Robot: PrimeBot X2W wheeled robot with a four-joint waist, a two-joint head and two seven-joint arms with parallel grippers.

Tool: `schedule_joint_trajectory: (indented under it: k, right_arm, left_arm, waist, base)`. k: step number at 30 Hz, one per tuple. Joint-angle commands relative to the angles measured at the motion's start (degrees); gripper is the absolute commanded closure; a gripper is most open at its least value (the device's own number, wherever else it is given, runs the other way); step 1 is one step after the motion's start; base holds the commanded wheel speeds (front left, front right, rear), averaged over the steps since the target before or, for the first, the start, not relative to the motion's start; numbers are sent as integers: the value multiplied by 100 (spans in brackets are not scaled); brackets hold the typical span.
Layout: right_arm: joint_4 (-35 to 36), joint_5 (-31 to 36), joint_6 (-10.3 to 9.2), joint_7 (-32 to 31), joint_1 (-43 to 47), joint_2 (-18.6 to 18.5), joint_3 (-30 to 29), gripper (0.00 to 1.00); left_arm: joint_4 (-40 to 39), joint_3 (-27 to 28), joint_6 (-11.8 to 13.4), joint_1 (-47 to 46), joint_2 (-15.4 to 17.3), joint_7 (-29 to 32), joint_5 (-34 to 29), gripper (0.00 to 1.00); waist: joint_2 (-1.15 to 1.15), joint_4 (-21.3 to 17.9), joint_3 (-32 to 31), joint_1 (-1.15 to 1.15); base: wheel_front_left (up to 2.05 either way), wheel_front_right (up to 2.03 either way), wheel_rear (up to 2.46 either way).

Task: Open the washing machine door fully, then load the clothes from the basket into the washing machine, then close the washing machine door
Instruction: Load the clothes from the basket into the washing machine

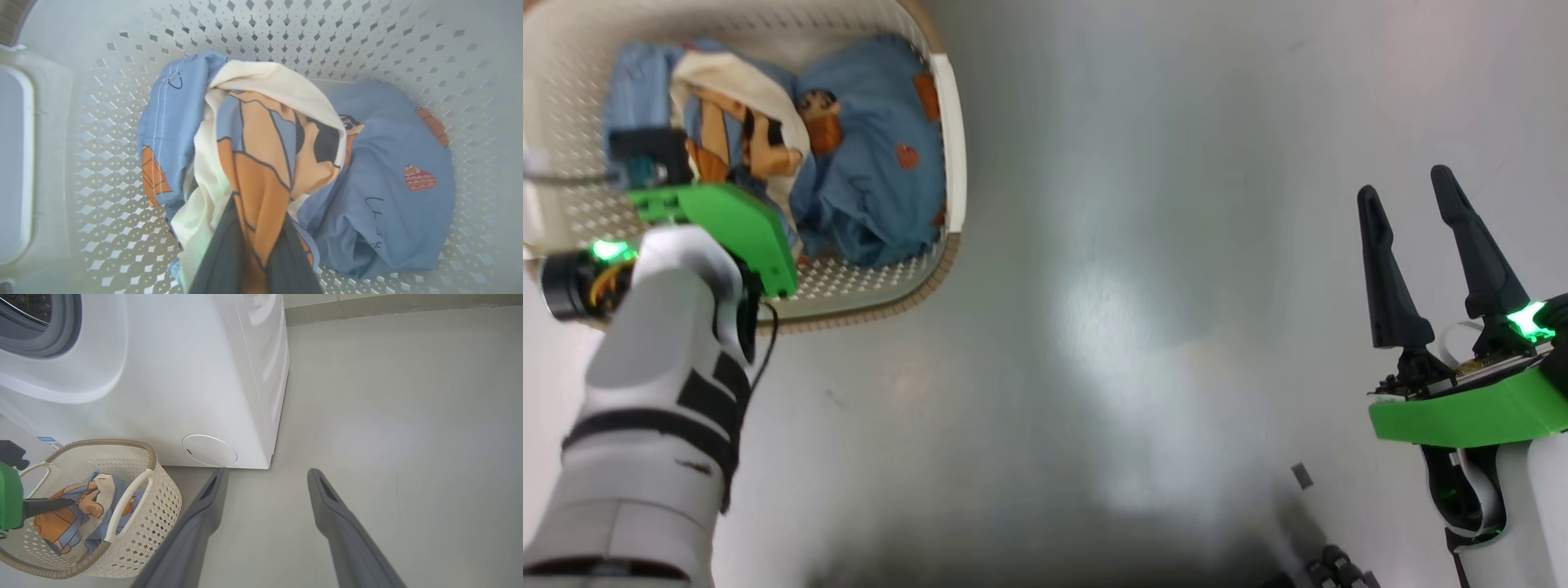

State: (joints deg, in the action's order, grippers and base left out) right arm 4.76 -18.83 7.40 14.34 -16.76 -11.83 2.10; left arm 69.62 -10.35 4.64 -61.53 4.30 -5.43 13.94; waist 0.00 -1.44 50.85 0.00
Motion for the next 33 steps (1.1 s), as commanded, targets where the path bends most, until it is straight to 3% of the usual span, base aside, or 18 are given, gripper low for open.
schedule_joint_trajectory:
  k: [1, 8, 15, 33]
  right_arm:
    - [74, -97, 9, 66, 259, -28, 117, 0]
    - [-37, -77, 9, 66, 374, -34, 260, 0]
    - [-150, -57, 9, 66, 470, -31, 366, 0]
    - [-449, -11, 9, 66, 859, 89, 542, 0]
  left_arm:
    - [-73, 83, -27, 338, 196, -231, 51, 100]
    - [-149, 89, -135, 761, 150, -787, 151, 100]
    - [-725, 165, -117, 1253, 168, -949, 213, 100]
    - [-4315, 669, 119, 3581, 213, -956, -49, 100]
  waist:
    - [0, 80, -390, 0]
    - [0, 168, -972, 0]
    - [0, 241, -1490, 0]
    - [0, 379, -2847, 0]
  base:
    - [0, 0, 0]
    - [0, 0, 0]
    - [0, 0, 0]
    - [0, 0, 0]
